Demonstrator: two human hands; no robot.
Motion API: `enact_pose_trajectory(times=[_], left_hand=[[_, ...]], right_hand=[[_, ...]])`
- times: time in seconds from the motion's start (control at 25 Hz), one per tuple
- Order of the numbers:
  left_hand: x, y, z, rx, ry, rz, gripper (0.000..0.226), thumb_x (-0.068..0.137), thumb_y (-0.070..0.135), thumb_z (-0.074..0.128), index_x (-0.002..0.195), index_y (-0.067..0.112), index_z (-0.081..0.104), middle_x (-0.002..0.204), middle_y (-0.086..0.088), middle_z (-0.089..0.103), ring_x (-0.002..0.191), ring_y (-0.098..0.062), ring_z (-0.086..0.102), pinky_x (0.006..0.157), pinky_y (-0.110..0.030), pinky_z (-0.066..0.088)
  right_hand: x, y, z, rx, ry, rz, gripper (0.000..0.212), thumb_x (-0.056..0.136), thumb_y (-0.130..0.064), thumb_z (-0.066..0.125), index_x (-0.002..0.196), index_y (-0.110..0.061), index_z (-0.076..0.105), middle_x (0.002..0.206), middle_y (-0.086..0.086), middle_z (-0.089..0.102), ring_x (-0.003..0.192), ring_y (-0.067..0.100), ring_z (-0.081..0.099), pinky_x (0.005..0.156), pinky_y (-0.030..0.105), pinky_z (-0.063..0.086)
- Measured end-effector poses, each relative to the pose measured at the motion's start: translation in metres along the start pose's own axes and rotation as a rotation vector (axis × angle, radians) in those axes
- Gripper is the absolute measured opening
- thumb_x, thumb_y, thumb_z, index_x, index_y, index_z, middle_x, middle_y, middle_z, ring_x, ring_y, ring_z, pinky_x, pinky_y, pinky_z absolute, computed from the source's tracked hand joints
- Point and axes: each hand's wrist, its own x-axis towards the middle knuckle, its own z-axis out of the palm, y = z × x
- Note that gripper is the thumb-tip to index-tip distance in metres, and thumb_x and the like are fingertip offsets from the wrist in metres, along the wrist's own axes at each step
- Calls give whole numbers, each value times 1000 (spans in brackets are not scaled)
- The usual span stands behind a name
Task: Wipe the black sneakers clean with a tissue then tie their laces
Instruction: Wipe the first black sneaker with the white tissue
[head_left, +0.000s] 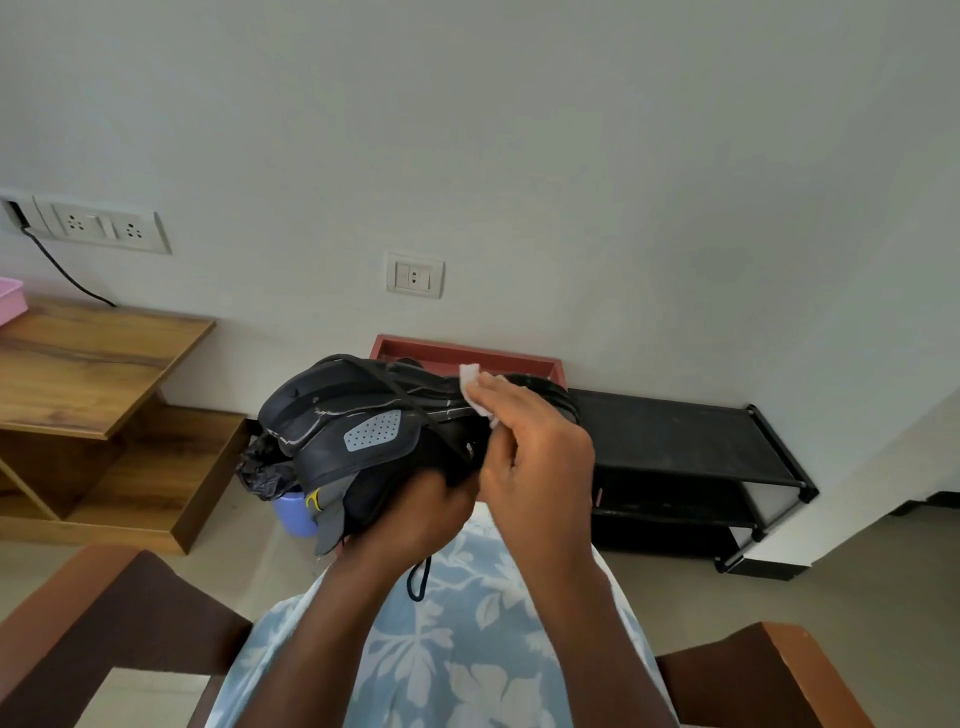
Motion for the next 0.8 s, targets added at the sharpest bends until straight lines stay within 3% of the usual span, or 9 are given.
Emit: enact_pose_trajectory(times=[0.08,0.16,0.24,0.36,0.44,0.48,0.56,0.64,0.8], left_hand=[[0,-4,0,-48,120,99,25,97,35,61,109,16,72,106,-5,73,118,-23,61,98,-28,45],[-1,-5,-1,-98,151,136,33,94,39,63,123,24,69,112,6,71,117,-15,61,102,-27,45],[2,-4,0,-75,165,125,33,94,42,63,120,24,71,108,5,73,111,-15,64,99,-28,48],[4,-4,1,5,100,86,29,99,31,58,116,12,71,105,-4,71,107,-20,63,85,-18,45],[5,-6,1,25,-38,30,20,101,13,52,95,7,70,98,-14,68,107,-28,62,62,-6,36],[4,-5,0,35,-47,21,23,101,10,51,84,10,67,90,-14,68,108,-32,62,60,-7,36],[5,-8,-2,25,33,79,17,100,18,55,99,12,71,92,-4,67,116,-26,60,71,-7,36],[6,-10,-4,-20,146,134,31,96,32,62,122,17,69,108,2,69,118,-18,59,93,-18,40],[7,-11,-4,-51,197,128,33,94,37,64,123,23,69,104,14,63,109,-9,59,92,-17,40]], right_hand=[[4,24,-8,-45,68,52,43,86,7,51,116,-11,76,119,-1,74,115,11,67,102,39,53],[7,40,-14,-78,126,163,40,87,11,58,116,-10,76,118,1,74,113,14,69,98,40,56],[6,38,-13,-84,164,210,38,88,11,62,117,-9,75,118,3,74,112,15,69,95,41,58],[-1,9,-2,-26,140,76,38,87,8,58,116,-10,76,118,0,74,115,12,68,100,34,55],[-5,-10,4,24,56,-8,39,87,3,54,115,-12,77,117,-2,75,115,9,67,101,27,52],[-5,-14,4,42,33,-38,38,88,2,53,114,-12,77,117,-2,75,113,8,68,101,26,52],[2,-2,3,80,46,-51,38,87,7,55,113,-11,77,114,-1,76,111,8,69,100,28,54],[7,25,-3,48,121,-3,38,85,13,59,110,-8,78,113,0,76,109,11,70,99,29,54],[11,59,-14,-57,222,189,33,85,15,64,108,-4,78,111,5,76,105,18,73,96,20,51]])
